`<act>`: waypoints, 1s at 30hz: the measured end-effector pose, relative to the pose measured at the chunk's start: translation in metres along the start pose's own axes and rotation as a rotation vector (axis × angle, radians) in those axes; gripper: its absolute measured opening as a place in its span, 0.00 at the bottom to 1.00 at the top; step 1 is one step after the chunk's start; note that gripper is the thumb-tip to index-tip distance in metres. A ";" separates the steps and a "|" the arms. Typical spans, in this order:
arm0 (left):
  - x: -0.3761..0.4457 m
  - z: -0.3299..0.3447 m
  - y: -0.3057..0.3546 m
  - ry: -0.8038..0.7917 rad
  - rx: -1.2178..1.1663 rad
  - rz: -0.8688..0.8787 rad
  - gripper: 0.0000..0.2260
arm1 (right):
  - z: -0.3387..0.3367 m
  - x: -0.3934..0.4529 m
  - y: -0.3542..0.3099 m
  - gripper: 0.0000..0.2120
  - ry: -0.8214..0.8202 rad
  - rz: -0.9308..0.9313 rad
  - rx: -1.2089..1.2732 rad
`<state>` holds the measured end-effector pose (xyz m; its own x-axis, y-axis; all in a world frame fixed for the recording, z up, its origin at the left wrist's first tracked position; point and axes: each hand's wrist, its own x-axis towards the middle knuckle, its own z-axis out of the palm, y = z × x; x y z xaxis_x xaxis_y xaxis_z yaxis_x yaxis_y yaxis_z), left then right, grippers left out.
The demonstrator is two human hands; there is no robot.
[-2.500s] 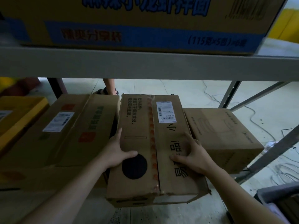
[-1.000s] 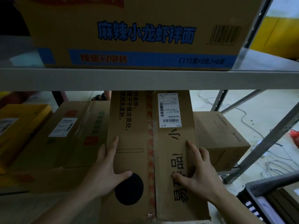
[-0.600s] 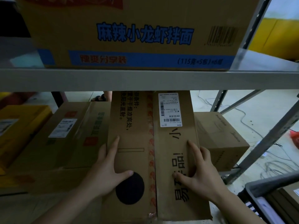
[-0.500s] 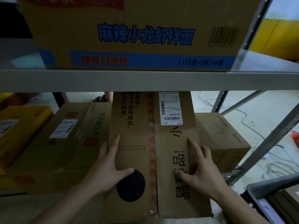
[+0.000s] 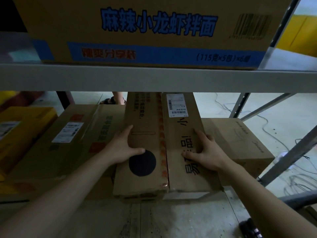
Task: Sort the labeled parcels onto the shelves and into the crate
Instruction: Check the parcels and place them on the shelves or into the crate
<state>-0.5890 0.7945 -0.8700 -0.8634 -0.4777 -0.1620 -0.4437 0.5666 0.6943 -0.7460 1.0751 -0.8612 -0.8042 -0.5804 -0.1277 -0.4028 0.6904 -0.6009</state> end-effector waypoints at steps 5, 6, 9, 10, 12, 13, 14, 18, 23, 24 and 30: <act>0.027 0.009 -0.003 0.008 -0.024 -0.054 0.50 | 0.008 0.035 0.006 0.51 -0.029 0.060 0.017; 0.032 0.011 -0.005 0.014 -0.026 -0.062 0.50 | 0.011 0.041 0.008 0.52 -0.042 0.074 0.027; 0.043 0.017 -0.008 0.023 0.000 -0.077 0.49 | 0.020 0.055 0.014 0.56 -0.070 0.099 0.067; 0.044 0.018 -0.009 0.024 0.013 -0.080 0.48 | 0.022 0.058 0.016 0.57 -0.078 0.110 0.080; 0.048 0.021 -0.012 0.018 0.034 -0.079 0.47 | 0.028 0.065 0.022 0.57 -0.095 0.117 0.095; 0.048 0.022 -0.013 0.013 0.035 -0.077 0.47 | 0.031 0.067 0.023 0.57 -0.100 0.116 0.099; 0.050 0.023 -0.015 0.011 0.036 -0.073 0.46 | 0.033 0.069 0.024 0.58 -0.103 0.118 0.102; 0.055 0.028 -0.022 0.007 0.060 -0.075 0.45 | 0.040 0.071 0.023 0.55 -0.112 0.127 0.089; 0.058 0.030 -0.027 0.015 0.097 -0.082 0.44 | 0.045 0.081 0.021 0.50 -0.104 0.119 0.074; 0.059 0.031 -0.027 0.020 0.102 -0.086 0.43 | 0.045 0.082 0.021 0.51 -0.097 0.118 0.076; 0.060 0.028 -0.017 -0.005 0.174 -0.099 0.37 | 0.043 0.077 0.013 0.45 -0.106 0.129 -0.008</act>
<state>-0.6405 0.7748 -0.9112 -0.8145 -0.5338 -0.2273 -0.5609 0.6245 0.5435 -0.7950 1.0208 -0.9128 -0.7992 -0.5288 -0.2858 -0.3029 0.7651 -0.5683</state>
